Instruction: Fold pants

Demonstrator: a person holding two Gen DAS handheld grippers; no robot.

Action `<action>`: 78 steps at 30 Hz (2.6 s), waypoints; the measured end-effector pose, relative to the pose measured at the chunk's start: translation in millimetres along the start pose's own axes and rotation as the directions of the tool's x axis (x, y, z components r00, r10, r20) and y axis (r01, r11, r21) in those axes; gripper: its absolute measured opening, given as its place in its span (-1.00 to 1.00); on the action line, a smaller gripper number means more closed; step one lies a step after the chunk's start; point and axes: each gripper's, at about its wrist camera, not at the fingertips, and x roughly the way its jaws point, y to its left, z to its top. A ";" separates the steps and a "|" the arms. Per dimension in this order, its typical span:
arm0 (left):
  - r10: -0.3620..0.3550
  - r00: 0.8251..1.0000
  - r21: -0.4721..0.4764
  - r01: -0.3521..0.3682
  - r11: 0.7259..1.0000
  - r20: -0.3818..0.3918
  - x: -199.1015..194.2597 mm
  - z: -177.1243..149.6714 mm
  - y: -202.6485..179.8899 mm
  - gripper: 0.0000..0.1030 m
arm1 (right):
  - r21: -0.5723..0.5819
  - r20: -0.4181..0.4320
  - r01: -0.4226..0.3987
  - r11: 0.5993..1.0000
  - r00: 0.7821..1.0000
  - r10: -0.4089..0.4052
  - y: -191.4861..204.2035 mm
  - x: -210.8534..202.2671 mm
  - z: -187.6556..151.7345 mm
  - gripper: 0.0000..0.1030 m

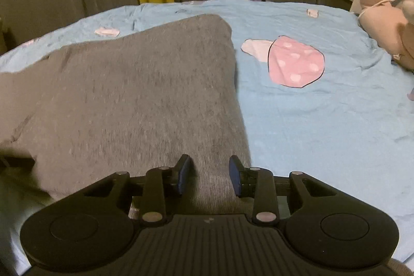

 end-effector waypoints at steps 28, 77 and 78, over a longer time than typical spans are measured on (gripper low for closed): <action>0.098 0.990 -0.097 -0.088 0.991 0.101 -7.3 2.7 10.5 0.89 | 0.068 0.280 -0.145 0.987 0.952 0.121 -12.7 40.6 71.4 -0.66; 0.202 0.897 -0.727 0.168 0.666 0.393 -97.8 -26.0 279.5 0.93 | -0.035 0.061 -0.079 0.996 0.995 0.081 25.2 22.9 12.8 0.92; 0.193 0.892 -0.738 0.200 0.645 0.409 -97.1 -28.4 284.6 0.93 | -0.036 0.062 -0.076 0.996 0.995 0.078 25.9 23.2 12.7 0.92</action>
